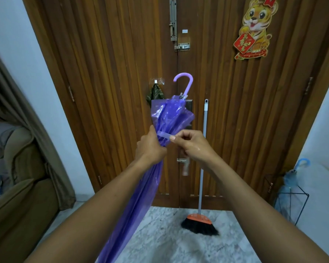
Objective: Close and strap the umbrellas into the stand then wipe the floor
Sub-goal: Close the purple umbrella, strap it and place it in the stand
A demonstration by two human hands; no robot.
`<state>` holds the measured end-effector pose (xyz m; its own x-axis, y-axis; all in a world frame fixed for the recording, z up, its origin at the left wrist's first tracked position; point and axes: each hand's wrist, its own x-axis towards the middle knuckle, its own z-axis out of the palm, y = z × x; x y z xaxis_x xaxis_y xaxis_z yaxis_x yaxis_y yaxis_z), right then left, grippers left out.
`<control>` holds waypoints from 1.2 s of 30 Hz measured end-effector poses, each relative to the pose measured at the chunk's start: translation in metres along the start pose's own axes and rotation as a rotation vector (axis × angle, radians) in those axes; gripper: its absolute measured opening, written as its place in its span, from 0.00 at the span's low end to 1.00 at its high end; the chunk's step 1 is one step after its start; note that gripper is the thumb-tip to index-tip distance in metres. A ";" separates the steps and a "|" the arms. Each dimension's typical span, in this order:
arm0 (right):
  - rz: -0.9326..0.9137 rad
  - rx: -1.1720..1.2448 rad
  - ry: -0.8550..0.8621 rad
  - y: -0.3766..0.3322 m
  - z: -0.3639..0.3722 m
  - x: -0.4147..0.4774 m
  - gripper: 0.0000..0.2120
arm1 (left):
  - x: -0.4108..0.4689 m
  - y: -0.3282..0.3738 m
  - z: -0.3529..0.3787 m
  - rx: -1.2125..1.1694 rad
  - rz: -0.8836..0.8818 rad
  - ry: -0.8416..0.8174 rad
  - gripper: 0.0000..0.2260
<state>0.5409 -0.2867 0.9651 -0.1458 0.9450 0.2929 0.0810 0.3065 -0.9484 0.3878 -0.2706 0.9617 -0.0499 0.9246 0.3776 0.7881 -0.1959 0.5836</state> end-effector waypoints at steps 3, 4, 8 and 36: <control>0.019 -0.004 0.030 0.011 -0.009 0.000 0.12 | 0.005 -0.004 -0.005 -0.333 -0.033 -0.158 0.23; 0.037 0.000 0.049 0.017 -0.011 -0.001 0.12 | 0.004 -0.004 -0.007 -0.471 -0.047 -0.214 0.23; 0.100 0.119 0.105 0.027 -0.014 -0.002 0.14 | -0.006 -0.003 -0.010 -0.868 -0.103 -0.384 0.22; -0.072 -0.052 0.170 0.003 -0.002 0.003 0.20 | -0.045 0.017 0.029 -0.736 -0.193 -0.104 0.10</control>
<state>0.5426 -0.2830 0.9638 0.0148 0.9247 0.3804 0.1281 0.3755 -0.9179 0.4211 -0.3059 0.9342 -0.0581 0.9833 0.1722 0.1576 -0.1613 0.9742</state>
